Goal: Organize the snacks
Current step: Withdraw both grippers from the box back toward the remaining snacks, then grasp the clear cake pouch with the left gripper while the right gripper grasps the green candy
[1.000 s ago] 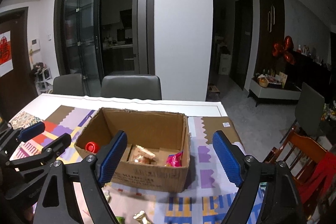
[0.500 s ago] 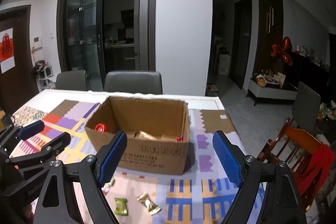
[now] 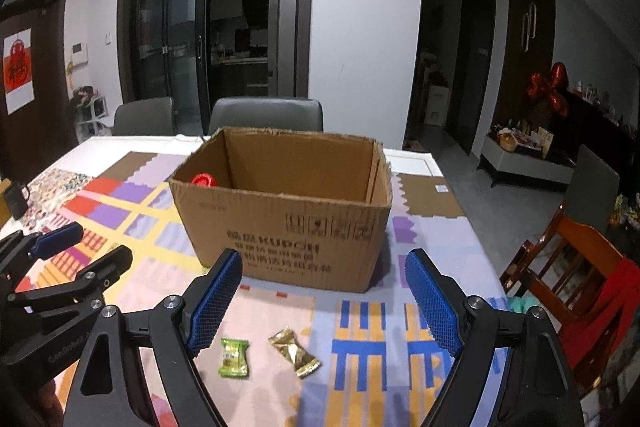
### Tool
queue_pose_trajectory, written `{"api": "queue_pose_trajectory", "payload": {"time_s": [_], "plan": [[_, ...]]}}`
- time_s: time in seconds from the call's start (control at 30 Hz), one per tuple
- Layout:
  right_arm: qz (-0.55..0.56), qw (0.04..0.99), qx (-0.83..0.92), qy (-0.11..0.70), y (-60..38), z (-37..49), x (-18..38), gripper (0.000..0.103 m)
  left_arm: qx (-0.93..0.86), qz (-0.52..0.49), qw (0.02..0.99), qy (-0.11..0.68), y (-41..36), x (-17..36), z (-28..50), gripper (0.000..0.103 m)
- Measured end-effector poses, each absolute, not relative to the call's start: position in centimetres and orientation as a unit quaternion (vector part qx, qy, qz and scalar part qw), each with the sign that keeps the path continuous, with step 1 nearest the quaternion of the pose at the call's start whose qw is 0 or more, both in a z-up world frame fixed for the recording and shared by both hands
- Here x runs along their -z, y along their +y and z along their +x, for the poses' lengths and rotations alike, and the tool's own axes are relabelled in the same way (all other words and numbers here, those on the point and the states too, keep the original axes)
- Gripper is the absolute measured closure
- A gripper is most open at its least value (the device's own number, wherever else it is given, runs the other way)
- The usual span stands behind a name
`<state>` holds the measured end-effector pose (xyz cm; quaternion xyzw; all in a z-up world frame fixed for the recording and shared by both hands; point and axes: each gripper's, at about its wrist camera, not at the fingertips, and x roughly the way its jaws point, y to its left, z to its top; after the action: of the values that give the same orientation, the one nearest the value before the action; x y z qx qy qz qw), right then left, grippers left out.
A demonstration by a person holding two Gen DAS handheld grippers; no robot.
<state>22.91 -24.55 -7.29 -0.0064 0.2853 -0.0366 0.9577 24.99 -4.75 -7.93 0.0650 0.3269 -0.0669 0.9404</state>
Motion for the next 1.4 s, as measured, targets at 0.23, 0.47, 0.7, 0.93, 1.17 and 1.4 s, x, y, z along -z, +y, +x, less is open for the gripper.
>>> {"api": "queue_pose_trajectory", "payload": {"time_s": [0.23, 0.47, 0.7, 0.93, 1.17, 1.4], "plan": [[-0.005, 0.951, 0.034, 0.308, -24.2, 23.1, 9.6, 0.019, 0.075, 0.068, 0.934, 0.344, -4.7, 10.3, 25.0, 0.039], [-0.003, 0.945, 0.032, 0.327, -24.1, 23.3, 11.7, 0.019, 0.082, 0.069, 0.927, 0.359, -4.5, 12.3, 25.0, 0.039], [-0.006, 0.939, 0.029, 0.342, -23.8, 23.6, 13.3, 0.019, 0.09, 0.069, 0.92, 0.374, -4.4, 13.9, 25.3, 0.039], [-0.007, 0.935, 0.023, 0.354, -23.3, 23.7, 14.6, 0.019, 0.102, 0.078, 0.916, 0.381, -4.5, 15.2, 25.3, 0.039], [-0.008, 0.93, 0.007, 0.367, -22.1, 23.9, 15.8, 0.019, 0.123, 0.082, 0.907, 0.393, -4.3, 16.7, 25.4, 0.039], [0.005, 0.922, -0.018, 0.387, -21.1, 24.4, 16.9, 0.019, 0.149, 0.105, 0.902, 0.392, -4.5, 17.6, 25.7, 0.04]]}}
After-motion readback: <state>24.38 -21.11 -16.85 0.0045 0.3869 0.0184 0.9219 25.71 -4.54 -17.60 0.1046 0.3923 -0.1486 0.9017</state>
